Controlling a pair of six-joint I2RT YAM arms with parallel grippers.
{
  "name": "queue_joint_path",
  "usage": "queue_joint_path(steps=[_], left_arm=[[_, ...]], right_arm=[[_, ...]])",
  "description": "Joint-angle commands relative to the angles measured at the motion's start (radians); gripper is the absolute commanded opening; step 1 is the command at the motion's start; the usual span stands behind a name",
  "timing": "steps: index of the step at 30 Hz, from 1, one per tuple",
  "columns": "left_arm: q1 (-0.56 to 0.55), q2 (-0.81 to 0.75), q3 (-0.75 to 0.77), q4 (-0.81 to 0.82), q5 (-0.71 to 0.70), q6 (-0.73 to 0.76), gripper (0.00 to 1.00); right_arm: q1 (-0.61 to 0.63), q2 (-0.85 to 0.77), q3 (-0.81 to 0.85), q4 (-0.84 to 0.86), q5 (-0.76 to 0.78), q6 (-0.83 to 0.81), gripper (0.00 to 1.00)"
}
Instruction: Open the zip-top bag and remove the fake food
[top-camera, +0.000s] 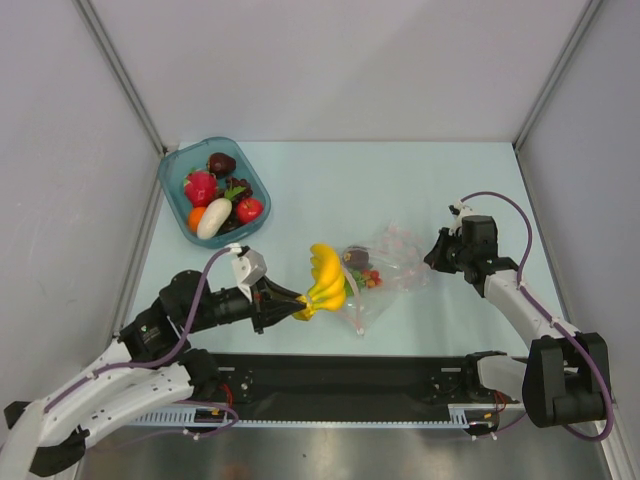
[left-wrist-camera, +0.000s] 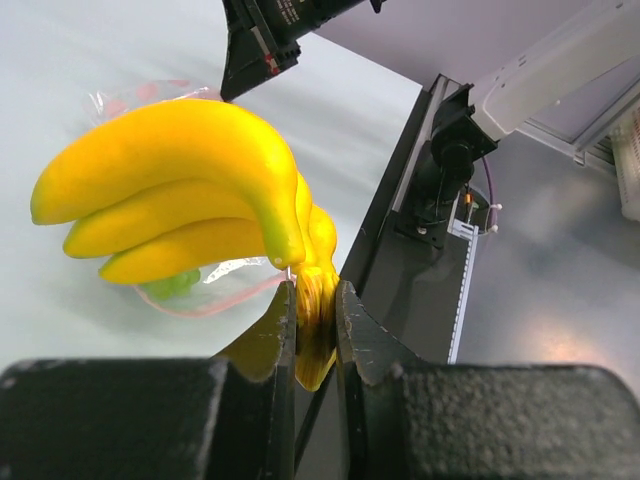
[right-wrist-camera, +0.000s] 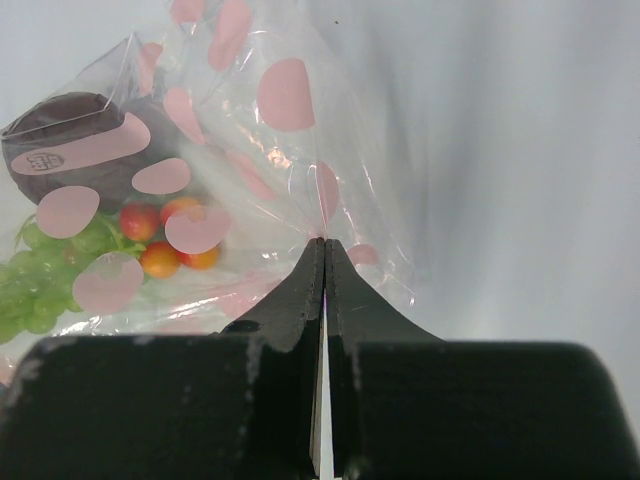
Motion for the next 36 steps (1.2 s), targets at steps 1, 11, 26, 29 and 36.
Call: queue_joint_path(steps=[1, 11, 26, 29, 36], left_arm=[[0.010, -0.036, 0.046, -0.018, -0.034, -0.015, 0.00], [0.012, -0.062, 0.132, -0.065, -0.130, 0.027, 0.00], [0.135, 0.101, 0.149, 0.171, -0.807, 0.108, 0.00], [0.339, 0.163, 0.113, 0.300, -0.665, 0.050, 0.00], [0.539, 0.427, 0.149, 0.491, -0.689, 0.079, 0.00]], right_arm=[[-0.005, -0.020, 0.026, 0.014, -0.001, -0.012, 0.00], [-0.005, -0.020, 0.026, 0.017, -0.007, -0.010, 0.00], [-0.005, -0.020, 0.015, 0.035, -0.029, -0.004, 0.00], [-0.005, -0.015, 0.017, 0.032, -0.034, -0.007, 0.00], [-0.005, -0.015, 0.020, 0.031, -0.038, -0.010, 0.00]])
